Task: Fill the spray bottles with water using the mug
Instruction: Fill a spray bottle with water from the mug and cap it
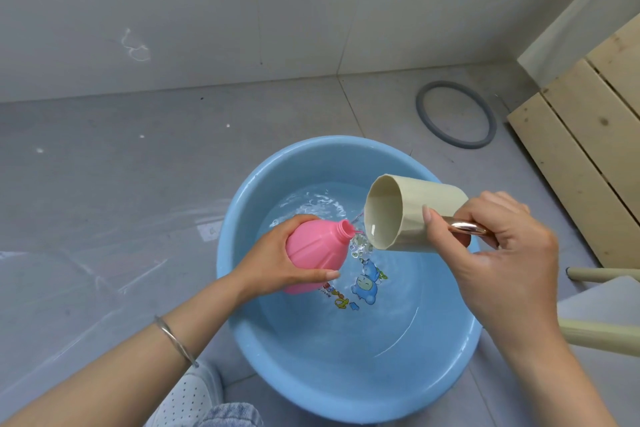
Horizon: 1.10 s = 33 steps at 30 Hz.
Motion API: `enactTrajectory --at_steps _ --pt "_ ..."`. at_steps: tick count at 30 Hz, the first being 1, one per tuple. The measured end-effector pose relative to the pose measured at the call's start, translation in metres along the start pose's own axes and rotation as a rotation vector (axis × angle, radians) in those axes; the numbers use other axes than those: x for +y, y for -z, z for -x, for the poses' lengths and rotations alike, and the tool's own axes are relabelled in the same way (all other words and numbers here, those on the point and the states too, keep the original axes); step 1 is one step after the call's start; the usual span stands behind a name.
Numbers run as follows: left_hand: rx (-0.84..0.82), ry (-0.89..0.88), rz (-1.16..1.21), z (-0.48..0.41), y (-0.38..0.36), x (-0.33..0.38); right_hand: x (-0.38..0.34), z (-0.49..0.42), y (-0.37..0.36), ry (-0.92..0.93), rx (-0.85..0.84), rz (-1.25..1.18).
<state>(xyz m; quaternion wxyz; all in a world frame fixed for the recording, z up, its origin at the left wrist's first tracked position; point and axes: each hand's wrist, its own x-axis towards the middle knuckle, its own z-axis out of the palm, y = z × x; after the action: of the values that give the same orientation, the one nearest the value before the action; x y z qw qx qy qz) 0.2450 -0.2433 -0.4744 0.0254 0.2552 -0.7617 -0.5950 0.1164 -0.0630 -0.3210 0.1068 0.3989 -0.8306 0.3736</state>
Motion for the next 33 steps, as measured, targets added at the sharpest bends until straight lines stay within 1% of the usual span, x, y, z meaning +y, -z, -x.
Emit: enactTrajectory --at_steps 9,23,28,31,33 --pt "-0.001 -0.001 0.008 0.000 0.000 -0.001 -0.002 -0.002 -0.002 0.123 0.013 0.123" --pt "-0.004 0.011 -0.003 -0.001 0.000 -0.003 -0.014 -0.004 -0.008 0.350 0.032 0.173" --pt "-0.002 0.013 -0.005 0.000 0.000 -0.003 -0.013 -0.002 -0.012 0.443 0.027 0.233" --pt "-0.001 0.008 0.000 0.000 0.000 -0.002 -0.012 0.001 -0.014 0.465 0.013 0.254" --pt "0.001 0.006 0.002 0.000 0.000 -0.002 -0.011 0.002 -0.016 0.437 0.007 0.227"
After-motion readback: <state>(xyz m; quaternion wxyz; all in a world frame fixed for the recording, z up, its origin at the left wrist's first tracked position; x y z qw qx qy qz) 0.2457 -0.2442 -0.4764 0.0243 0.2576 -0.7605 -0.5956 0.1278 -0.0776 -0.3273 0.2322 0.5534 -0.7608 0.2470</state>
